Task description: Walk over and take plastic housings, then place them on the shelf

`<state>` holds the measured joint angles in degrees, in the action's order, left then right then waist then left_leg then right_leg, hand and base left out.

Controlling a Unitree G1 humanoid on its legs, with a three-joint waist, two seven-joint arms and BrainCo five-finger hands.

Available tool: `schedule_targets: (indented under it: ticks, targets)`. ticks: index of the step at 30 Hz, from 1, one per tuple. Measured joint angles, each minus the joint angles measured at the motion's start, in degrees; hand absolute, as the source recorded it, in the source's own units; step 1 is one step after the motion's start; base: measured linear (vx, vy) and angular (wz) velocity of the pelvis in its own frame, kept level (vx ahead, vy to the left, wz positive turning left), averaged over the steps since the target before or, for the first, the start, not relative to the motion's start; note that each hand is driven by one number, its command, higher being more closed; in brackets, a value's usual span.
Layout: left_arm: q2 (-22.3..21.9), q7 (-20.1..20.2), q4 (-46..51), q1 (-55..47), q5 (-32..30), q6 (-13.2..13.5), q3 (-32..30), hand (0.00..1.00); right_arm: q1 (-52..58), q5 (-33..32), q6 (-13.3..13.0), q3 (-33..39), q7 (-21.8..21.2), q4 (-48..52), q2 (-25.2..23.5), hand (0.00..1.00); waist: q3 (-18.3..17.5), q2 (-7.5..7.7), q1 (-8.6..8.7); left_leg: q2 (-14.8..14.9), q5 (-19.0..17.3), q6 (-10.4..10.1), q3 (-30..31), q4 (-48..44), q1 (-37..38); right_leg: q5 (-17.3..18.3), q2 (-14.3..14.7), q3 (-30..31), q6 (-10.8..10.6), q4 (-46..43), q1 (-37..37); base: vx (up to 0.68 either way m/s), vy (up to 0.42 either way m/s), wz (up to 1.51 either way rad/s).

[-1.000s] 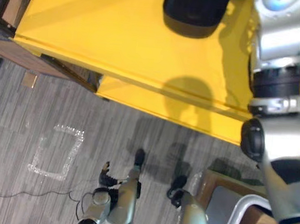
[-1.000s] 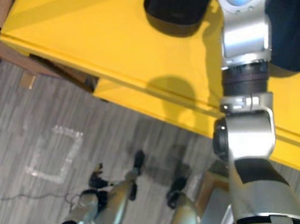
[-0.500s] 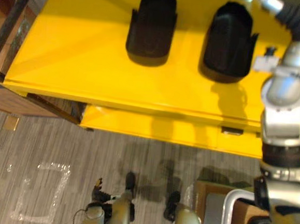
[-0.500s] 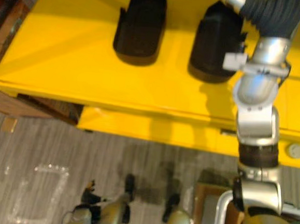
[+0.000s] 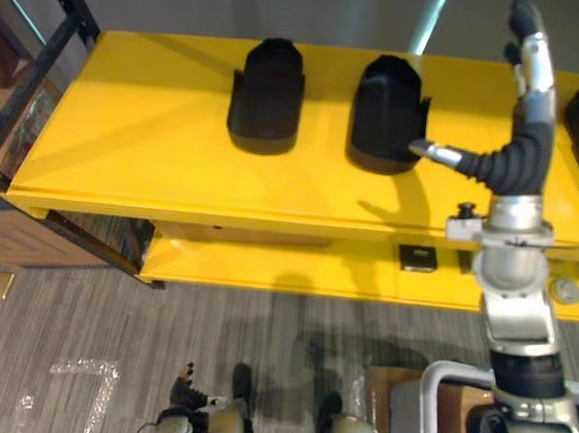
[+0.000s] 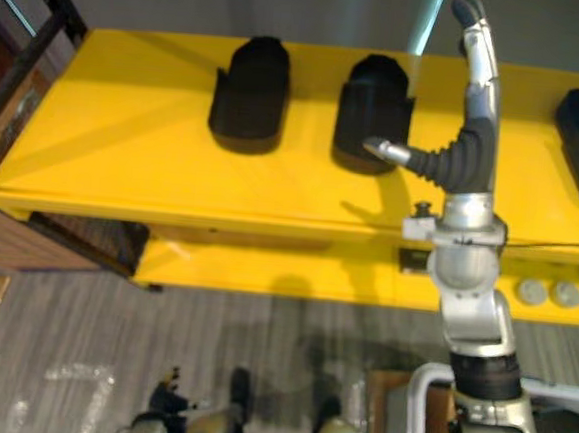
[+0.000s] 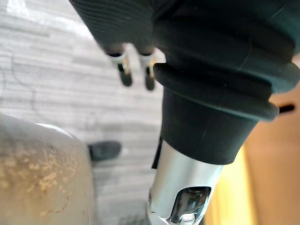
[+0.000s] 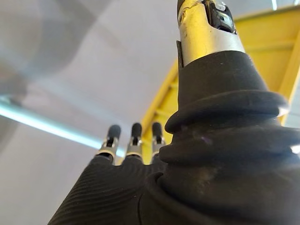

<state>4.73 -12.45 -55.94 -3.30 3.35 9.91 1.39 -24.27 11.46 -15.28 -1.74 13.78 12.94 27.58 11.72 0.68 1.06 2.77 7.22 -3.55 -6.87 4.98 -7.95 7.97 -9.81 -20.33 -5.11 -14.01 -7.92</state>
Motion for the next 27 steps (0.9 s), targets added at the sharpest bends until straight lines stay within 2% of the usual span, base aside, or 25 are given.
schedule_targets:
  ticks: [7,10,11,14,18,23,27]
  targets:
    - [0.9,0.0,0.0,0.0,-0.6,0.0,2.2,0.0,1.7,-0.3,0.0,0.1,-0.1,-0.1,-3.2,0.0,-0.2,0.26,0.02,-0.4,0.0,0.0,0.1,-0.3,0.1,-1.5,0.1,-0.1,-0.3,2.2,1.4,0.04,-0.004,0.01]
    - [1.1,-0.4,-0.4,0.0,-2.2,-0.1,2.2,0.0,5.2,-0.4,0.2,2.2,-0.1,-0.2,-6.1,0.0,-1.1,0.74,0.05,-0.3,0.0,0.0,0.0,-0.2,0.1,-1.6,0.3,-0.1,-0.2,2.6,1.6,0.0,0.0,0.0]
    - [1.3,-0.4,-0.8,0.0,-2.5,-0.1,2.1,0.0,8.8,-0.5,0.4,5.9,0.1,-0.2,-9.3,0.0,-2.2,1.17,0.12,-0.1,0.0,0.0,-0.2,-0.2,0.2,-2.0,0.6,0.0,-0.1,3.3,1.8,0.0,-0.015,-0.05]
    - [1.4,-0.5,-1.6,0.0,-4.1,-0.3,1.4,0.0,14.1,-1.4,0.5,12.9,1.4,-0.1,-14.3,0.0,-2.9,1.87,0.8,0.4,-0.5,0.0,-2.3,-0.2,1.1,-2.8,1.3,1.7,0.0,5.0,1.9,-0.03,-0.001,-0.36]
    - [1.1,-0.4,-4.0,-0.7,-6.3,-1.8,-0.9,0.0,25.7,-7.9,0.5,21.2,2.3,1.6,-19.5,0.0,-5.3,2.01,3.61,1.6,-2.7,-0.3,-10.1,0.0,4.2,-5.3,3.1,9.7,0.0,8.6,1.6,-0.02,0.019,-1.03]
    - [0.3,0.4,-7.4,-1.8,-9.0,-2.8,-0.8,0.0,39.0,-12.0,0.4,26.2,0.8,5.0,-21.1,0.0,-7.9,0.34,9.47,2.7,-4.9,-1.3,-20.9,0.0,6.5,-8.2,5.3,20.2,-0.3,11.2,-1.4,0.05,0.014,-1.12]
    - [-0.9,4.8,-8.3,-0.8,-9.4,-2.9,-0.4,0.0,42.3,-13.6,0.6,30.3,-1.7,4.9,-22.0,0.0,-8.3,-0.57,12.87,2.7,-6.1,-1.7,-25.3,-0.1,7.8,-9.7,6.1,25.0,-0.4,12.5,-2.1,0.07,-0.008,-0.7]
